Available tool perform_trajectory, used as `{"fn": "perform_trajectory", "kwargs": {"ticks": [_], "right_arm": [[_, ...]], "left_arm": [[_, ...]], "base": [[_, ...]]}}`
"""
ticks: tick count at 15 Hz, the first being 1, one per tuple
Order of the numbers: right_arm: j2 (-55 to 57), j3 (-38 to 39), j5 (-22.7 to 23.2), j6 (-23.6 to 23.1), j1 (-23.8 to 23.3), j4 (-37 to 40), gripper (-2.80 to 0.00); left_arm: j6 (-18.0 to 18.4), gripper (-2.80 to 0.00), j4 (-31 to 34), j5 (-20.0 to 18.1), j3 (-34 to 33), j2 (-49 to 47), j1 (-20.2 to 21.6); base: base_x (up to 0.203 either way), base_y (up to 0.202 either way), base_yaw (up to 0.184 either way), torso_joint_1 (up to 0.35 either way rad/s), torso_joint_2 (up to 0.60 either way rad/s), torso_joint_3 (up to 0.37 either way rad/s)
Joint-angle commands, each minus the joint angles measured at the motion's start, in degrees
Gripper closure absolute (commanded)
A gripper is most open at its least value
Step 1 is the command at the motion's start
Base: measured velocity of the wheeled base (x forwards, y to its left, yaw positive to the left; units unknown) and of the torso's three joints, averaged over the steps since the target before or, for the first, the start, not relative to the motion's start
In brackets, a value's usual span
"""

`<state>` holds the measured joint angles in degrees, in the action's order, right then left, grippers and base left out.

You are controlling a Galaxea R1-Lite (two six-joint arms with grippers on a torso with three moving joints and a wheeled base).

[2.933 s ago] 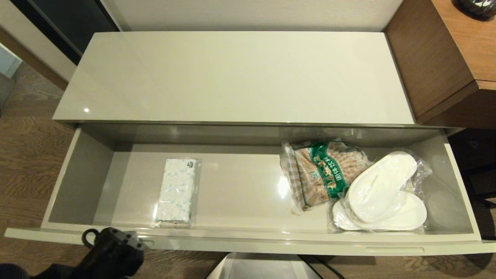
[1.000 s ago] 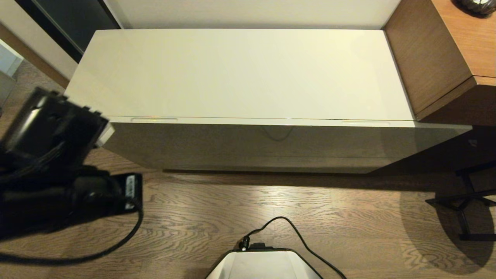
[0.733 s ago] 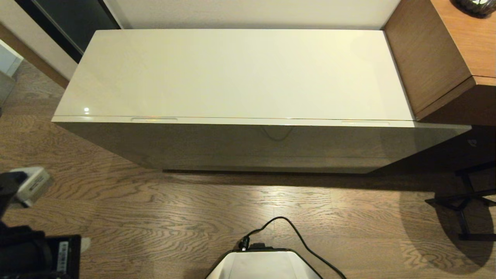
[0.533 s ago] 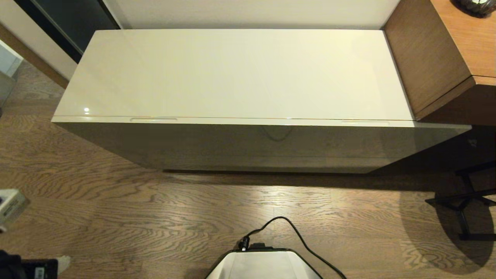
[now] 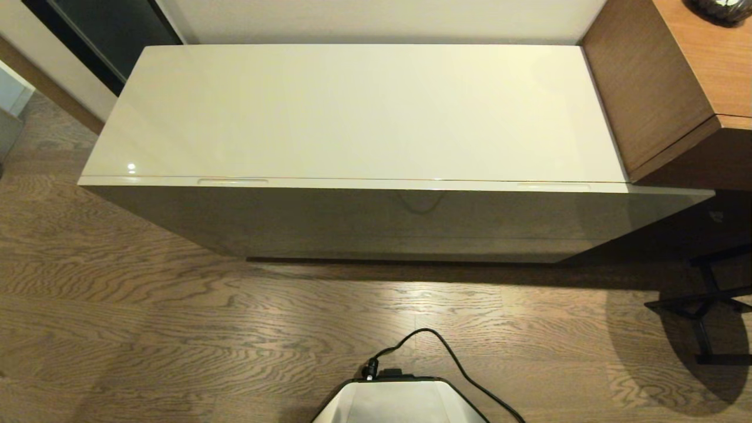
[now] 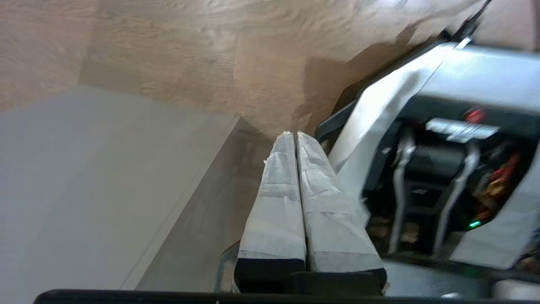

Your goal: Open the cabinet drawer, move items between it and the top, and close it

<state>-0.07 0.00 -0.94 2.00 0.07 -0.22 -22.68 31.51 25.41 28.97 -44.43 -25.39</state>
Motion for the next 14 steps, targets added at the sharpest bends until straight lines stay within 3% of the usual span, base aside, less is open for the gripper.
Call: {"fn": "perform_trajectory", "kwargs": {"ticks": [1, 3, 5, 9, 12, 14], "right_arm": [[-0.81, 0.18, -0.02, 0.02, 0.01, -0.04, 0.0], [-0.81, 0.13, -0.02, 0.02, 0.06, -0.04, 0.0], [-0.81, 0.09, -0.02, 0.02, 0.01, -0.04, 0.0], [-0.81, 0.09, -0.02, 0.02, 0.1, -0.04, 0.0], [-0.81, 0.09, -0.02, 0.02, 0.01, -0.04, 0.0], [-0.81, 0.09, -0.02, 0.02, 0.01, -0.04, 0.0]], "left_arm": [[0.58, 0.0, -0.04, 0.47, -8.97, 5.81, 0.35], [1.39, 0.0, -0.32, 0.82, -11.89, 8.16, 0.64], [5.99, 0.0, 2.92, 0.55, -10.92, 12.79, 3.95], [21.67, 0.0, 10.73, -4.35, -8.68, 28.33, 15.66], [21.96, 0.0, 15.48, -4.84, -2.84, 28.52, 16.74], [19.78, 0.0, 19.62, -5.5, -0.43, 28.52, 17.21]], "base": [[0.0, 0.0, 0.0, 0.0, 0.0, 0.0], [0.0, 0.0, 0.0, 0.0, 0.0, 0.0], [0.0, 0.0, 0.0, 0.0, 0.0, 0.0], [0.0, 0.0, 0.0, 0.0, 0.0, 0.0], [0.0, 0.0, 0.0, 0.0, 0.0, 0.0], [0.0, 0.0, 0.0, 0.0, 0.0, 0.0]]}}
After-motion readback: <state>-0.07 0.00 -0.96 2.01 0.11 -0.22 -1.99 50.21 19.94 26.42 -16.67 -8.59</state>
